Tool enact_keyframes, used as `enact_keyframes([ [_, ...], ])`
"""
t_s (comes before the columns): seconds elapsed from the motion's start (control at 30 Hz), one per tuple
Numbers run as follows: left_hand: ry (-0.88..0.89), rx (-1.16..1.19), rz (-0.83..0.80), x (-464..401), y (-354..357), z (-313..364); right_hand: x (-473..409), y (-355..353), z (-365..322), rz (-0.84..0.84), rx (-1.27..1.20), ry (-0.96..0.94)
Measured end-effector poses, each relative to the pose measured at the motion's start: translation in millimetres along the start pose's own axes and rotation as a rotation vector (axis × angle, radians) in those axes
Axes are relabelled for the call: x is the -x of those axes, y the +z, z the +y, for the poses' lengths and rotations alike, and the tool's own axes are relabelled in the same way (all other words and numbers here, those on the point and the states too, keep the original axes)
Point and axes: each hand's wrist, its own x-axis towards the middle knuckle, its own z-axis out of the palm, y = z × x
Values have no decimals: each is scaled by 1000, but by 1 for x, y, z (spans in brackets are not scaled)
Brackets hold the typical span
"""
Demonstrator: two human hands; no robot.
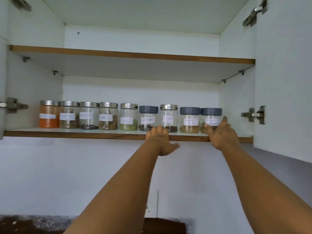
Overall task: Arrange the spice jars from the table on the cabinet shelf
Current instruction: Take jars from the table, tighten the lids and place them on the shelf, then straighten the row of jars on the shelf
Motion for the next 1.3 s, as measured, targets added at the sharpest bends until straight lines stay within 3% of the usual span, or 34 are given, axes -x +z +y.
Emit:
enact_keyframes([
  [0.13, 88, 132, -166, 24, -7, -9, 21, 14, -5, 188, 18, -3],
  [0.27, 229, 182, -87, 55, -8, -53, 40, 26, -36, 392, -144, 39],
  [0.4, 222, 145, 67, 86, -18, -130, 66, 29, -111, 551, -227, -24],
  [0.6, 43, 221, 196, 119, -65, -263, 101, 38, -250, 428, -282, -199],
  [0.77, -24, 59, 235, 134, -96, -364, 129, 51, -366, 325, -249, -363],
  [1.0, 42, -109, 537, 109, -134, -409, 173, 85, -474, 197, -285, -526],
  [1.13, 30, -331, 423, 86, -155, -425, 181, 114, -501, 53, -210, -646],
  [1.3, -18, -575, 278, 55, -173, -440, 166, 131, -525, 25, -25, -743],
])
